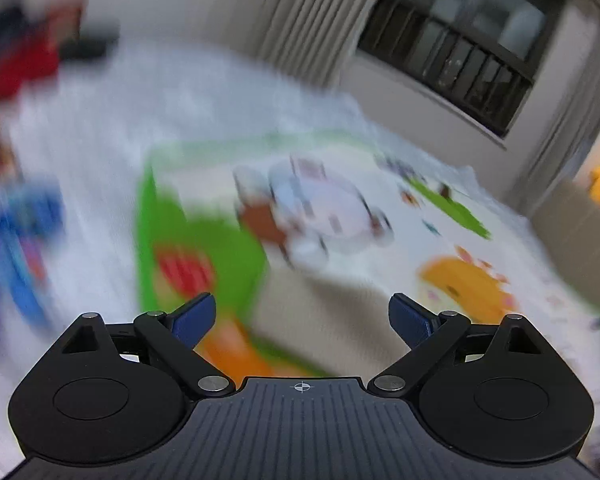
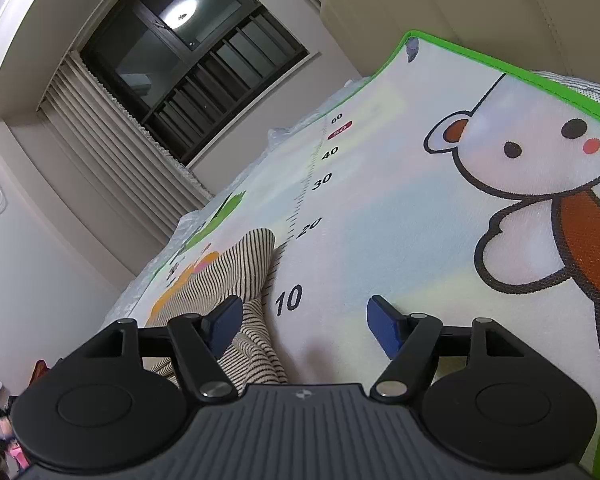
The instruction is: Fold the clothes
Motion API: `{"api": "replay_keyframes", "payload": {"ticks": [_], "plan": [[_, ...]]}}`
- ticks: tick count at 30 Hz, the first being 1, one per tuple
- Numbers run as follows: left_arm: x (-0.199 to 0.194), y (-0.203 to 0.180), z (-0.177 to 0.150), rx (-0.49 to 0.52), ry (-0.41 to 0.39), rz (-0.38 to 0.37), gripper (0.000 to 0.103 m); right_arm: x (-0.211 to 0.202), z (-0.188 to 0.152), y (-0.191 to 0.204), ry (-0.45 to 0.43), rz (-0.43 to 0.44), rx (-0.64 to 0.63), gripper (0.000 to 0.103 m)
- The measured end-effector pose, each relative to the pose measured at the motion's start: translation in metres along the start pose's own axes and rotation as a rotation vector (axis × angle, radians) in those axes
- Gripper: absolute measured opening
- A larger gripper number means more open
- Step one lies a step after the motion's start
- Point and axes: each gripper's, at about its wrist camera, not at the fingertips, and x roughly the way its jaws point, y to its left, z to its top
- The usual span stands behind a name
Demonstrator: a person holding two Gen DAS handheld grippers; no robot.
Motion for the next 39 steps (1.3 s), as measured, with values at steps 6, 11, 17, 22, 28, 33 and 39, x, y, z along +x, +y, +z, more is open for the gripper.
{"api": "replay_keyframes", "payload": {"ticks": [6,11,17,22,28,33,39], "plan": [[0.033,-0.002,-0.033,-0.193,0.123,0.004,0.101,-0.001,0.000,0.000,-0.004,0.003,0.002,0.070],[0.059,-0.015,-0.057,-0.231,0.184,0.078,0.028,-0.001,0.000,-0.005,-0.009,0.025,0.027,0.070],[0.023,-0.055,-0.031,-0.115,0.068,0.031,0.005,-0.003,0.000,-0.010,-0.022,0.056,0.052,0.070],[-0.045,-0.115,0.019,-0.049,-0.112,-0.160,0.005,-0.004,0.001,-0.016,-0.025,0.098,0.081,0.073],[-0.098,-0.221,0.032,0.111,-0.190,-0.406,0.005,-0.006,0.001,-0.021,-0.038,0.136,0.111,0.074],[-0.095,-0.282,0.003,0.177,-0.094,-0.524,0.006,-0.008,0.002,-0.023,-0.041,0.154,0.127,0.074],[-0.082,-0.299,-0.034,0.235,-0.008,-0.548,0.025,-0.009,0.001,-0.024,-0.044,0.160,0.135,0.074]]}}
